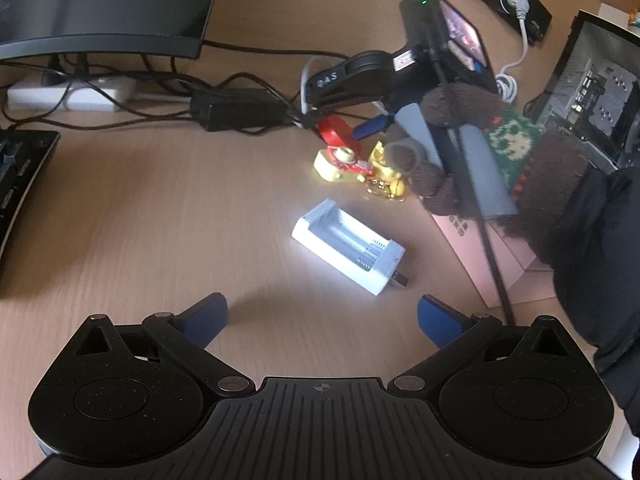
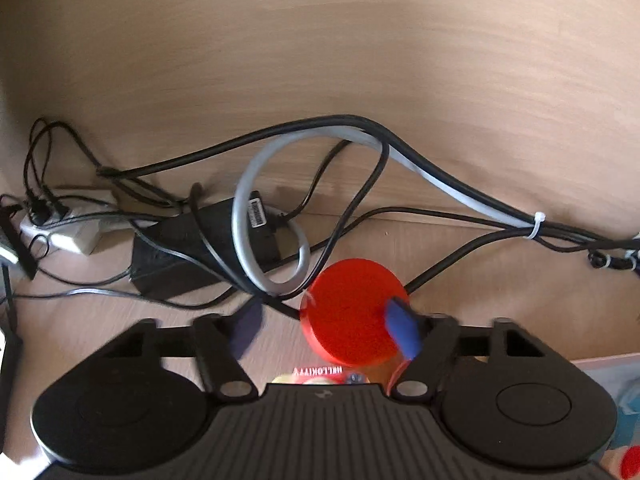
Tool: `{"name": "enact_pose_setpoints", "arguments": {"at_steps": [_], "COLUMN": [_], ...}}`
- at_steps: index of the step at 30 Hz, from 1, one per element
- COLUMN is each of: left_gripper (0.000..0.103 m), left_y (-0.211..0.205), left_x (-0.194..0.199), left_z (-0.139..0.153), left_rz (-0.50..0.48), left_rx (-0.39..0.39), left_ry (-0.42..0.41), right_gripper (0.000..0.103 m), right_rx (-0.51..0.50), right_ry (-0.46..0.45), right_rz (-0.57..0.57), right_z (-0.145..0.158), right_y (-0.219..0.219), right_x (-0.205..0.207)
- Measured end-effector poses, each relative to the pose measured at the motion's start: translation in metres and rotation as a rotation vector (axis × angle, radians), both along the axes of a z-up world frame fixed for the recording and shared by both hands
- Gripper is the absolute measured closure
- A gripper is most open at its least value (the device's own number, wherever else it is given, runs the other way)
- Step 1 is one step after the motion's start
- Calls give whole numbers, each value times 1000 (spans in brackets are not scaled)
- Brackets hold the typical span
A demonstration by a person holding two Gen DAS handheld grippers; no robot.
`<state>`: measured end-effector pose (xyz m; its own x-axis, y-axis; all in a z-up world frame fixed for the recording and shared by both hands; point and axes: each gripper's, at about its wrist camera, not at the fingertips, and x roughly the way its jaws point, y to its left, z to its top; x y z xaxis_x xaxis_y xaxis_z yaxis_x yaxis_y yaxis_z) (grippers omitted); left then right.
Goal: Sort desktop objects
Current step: 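Reach the right gripper to the yellow pudding toy and grasp it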
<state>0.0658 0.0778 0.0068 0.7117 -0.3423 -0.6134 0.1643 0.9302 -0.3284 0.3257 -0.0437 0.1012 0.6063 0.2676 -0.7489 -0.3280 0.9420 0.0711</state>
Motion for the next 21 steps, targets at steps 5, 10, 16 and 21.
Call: {"name": "enact_pose_setpoints", "arguments": {"at_steps": [5, 10, 16, 21], "left_gripper": [0, 0, 0, 0], "left_y": [2, 2, 2, 2], "left_x": [0, 0, 0, 0], "left_z": [0, 0, 0, 0], "left_rz": [-1, -2, -1, -1], "left_rx": [-3, -1, 1, -3], "left_ry": [1, -1, -2, -1], "right_gripper": [71, 71, 53, 53], "right_rx": [-19, -33, -37, -168], "right_ry": [50, 93, -24, -59], "right_rz": [69, 185, 207, 20], "right_z": [3, 7, 47, 29], "right_y": [-5, -1, -10, -22], "right_x": [-23, -58, -80, -50]}}
